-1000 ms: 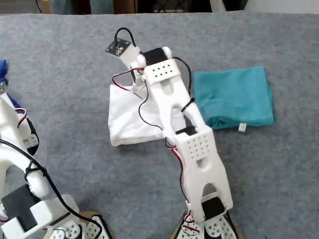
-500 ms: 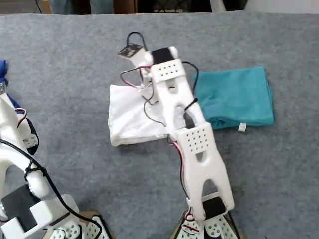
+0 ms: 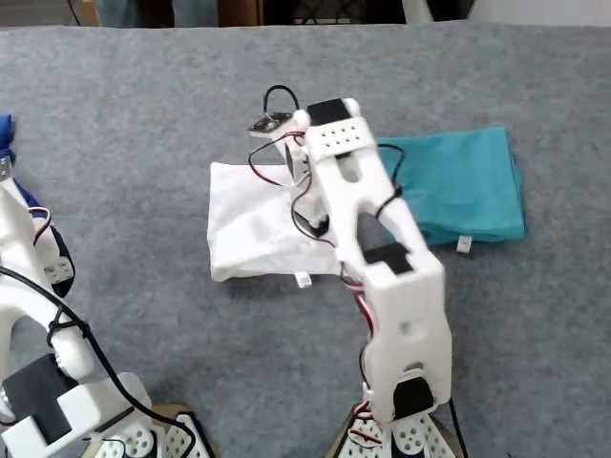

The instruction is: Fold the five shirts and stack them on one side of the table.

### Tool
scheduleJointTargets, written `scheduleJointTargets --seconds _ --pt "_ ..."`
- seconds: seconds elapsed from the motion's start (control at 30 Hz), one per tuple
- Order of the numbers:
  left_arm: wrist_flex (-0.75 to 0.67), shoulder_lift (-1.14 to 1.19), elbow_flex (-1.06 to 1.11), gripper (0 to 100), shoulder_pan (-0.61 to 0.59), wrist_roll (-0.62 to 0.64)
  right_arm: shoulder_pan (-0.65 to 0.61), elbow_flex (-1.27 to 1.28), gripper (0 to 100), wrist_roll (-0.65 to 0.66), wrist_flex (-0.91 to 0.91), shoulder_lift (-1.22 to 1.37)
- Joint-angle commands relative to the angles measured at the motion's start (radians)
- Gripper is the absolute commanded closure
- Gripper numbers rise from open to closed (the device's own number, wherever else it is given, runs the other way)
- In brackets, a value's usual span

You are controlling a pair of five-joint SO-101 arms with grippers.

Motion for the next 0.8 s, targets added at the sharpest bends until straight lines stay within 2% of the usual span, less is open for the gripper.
scheduleJointTargets --seconds 0.0,0.2,0.33,0.47,0.57,0.67,0.77 --pt "-0.003 -0.028 -0.004 97 0.001 -0.005 0.052 0.232 98.5 0.023 -0.057 -0.223" --pt "-0.029 -0.028 0.015 97 0.001 -0.006 0.15 0.731 98.5 0.103 -0.315 -0.519" --pt "-0.029 -0.035 0.016 97 0.021 -0.005 0.218 0.829 98.4 0.12 -0.393 -0.659" --pt "-0.029 -0.028 -0.022 97 0.196 -0.009 0.216 0.713 98.4 0.055 -0.339 -0.739" --pt "-0.075 -0.008 -0.081 97 0.346 0.002 0.15 0.633 98.4 -0.064 -0.287 -0.725" --pt "-0.13 0.046 -0.154 97 0.479 0.049 0.095 0.596 98.4 -0.117 -0.319 -0.67" --pt "-0.18 0.13 -0.251 97 0.588 0.077 0.044 0.581 98.4 -0.275 -0.347 -0.585"
